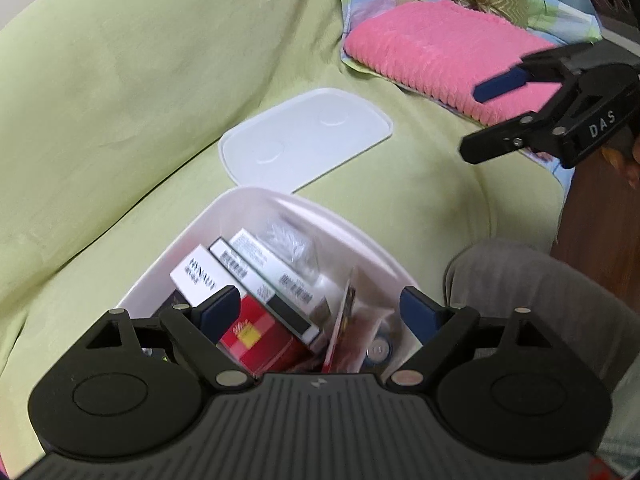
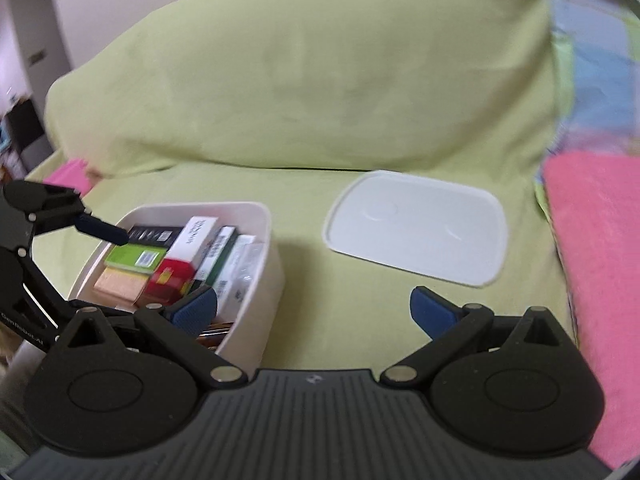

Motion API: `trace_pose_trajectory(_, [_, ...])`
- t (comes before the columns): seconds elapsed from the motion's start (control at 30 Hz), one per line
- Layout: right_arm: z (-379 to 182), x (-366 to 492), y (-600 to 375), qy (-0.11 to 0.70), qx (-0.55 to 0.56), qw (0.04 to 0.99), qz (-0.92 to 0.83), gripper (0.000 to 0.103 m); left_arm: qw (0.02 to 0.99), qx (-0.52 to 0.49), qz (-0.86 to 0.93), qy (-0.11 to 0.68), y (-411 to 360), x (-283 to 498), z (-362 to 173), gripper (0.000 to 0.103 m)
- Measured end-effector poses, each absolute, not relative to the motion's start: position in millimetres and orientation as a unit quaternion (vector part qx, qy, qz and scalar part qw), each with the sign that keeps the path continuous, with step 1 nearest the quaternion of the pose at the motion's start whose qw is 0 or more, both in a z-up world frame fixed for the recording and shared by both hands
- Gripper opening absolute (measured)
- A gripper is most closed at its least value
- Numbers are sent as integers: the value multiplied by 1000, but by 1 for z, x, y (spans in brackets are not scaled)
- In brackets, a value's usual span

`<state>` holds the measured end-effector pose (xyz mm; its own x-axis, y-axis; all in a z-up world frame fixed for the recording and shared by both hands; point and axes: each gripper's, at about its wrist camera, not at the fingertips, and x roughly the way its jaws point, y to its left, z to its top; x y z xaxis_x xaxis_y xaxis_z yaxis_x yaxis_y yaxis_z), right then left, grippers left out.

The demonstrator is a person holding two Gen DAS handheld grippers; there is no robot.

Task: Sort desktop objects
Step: 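Withdraw both grippers from the bin toward the white lid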

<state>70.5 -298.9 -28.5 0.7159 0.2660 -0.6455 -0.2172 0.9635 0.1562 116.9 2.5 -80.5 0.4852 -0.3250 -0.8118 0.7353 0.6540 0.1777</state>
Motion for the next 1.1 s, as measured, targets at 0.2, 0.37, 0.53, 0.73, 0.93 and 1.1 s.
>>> trace_pose_trajectory(0.2, [-38, 77, -334, 363, 68, 925, 89, 102, 827, 244, -314, 397, -13, 148, -79, 88])
trace_pose_trajectory(0.37, [-47, 93, -363, 368, 98, 922, 62, 102, 830, 228, -307, 406, -25, 185, -79, 88])
trace_pose_trajectory(0.53, [-55, 120, -385, 376, 105, 920, 46, 102, 829, 225, -303, 413, -43, 229, -81, 88])
trace_pose_trajectory(0.73, [-75, 170, -408, 390, 135, 910, 39, 102, 826, 226, -296, 424, -74, 286, -94, 88])
trace_pose_trajectory(0.93, [-100, 229, -436, 407, 181, 895, 36, 102, 816, 196, -264, 476, -94, 362, -128, 88])
trace_pose_trajectory(1.1, [-125, 276, -459, 423, 222, 878, 31, 102, 802, 137, -238, 530, -95, 417, -159, 88])
